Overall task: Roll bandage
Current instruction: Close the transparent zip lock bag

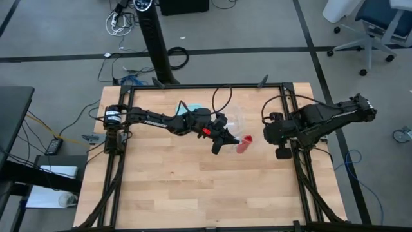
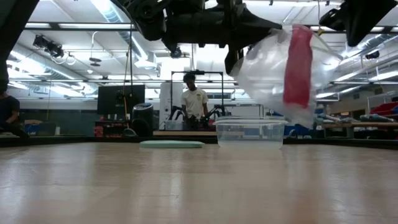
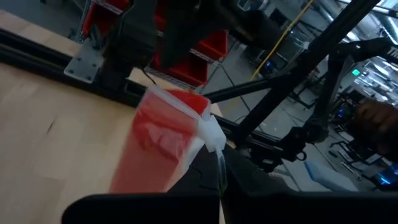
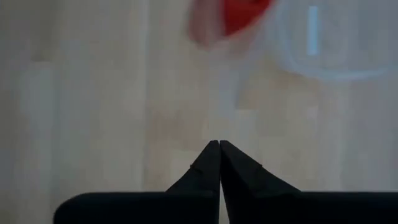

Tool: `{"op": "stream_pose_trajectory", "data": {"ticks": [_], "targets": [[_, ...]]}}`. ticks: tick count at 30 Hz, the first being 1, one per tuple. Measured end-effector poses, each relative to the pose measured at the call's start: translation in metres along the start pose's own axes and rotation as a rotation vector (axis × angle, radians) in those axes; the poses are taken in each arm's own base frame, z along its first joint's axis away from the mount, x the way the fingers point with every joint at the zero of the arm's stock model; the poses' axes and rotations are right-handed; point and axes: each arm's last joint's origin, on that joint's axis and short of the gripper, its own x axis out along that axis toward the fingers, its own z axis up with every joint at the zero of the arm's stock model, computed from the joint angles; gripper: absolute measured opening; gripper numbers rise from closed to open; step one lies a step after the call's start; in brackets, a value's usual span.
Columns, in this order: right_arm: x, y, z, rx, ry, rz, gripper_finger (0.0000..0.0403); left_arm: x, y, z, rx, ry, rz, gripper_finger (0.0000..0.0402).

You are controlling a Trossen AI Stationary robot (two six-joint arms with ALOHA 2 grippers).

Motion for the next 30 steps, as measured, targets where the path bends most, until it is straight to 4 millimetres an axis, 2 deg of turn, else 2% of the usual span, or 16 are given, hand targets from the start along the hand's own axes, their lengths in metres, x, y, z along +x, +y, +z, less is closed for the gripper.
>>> {"op": "stream_pose_trajectory", "data": {"ticks": [3,11,15,22,26,30], "targets": [[0.000,-0.002,0.000,0.004,-0.010,-0.044,0.0050,0.000,0.000,0.000,-0.002,0.003,0.002,0.0000],[0.000,-0.006,0.011,0.072,-0.108,-0.023,0.0187,0.000,0.000,0.000,0.007,-0.001,0.003,0.0000],[0.006,-0.005,0.017,0.077,-0.118,0.028,0.0223,0.000,-0.001,0.001,0.026,-0.012,0.008,0.0000],[0.013,-0.007,0.020,0.087,-0.073,0.028,0.0217,0.000,-0.002,0.003,0.043,-0.040,0.005,0.0000],[0.013,-0.009,0.020,0.087,-0.073,0.022,0.0196,0.000,-0.004,0.007,0.062,-0.082,-0.015,0.0000],[0.013,-0.011,0.021,0.081,-0.079,0.009,0.0156,0.000,-0.005,0.009,0.069,-0.096,-0.022,0.0000]]}}
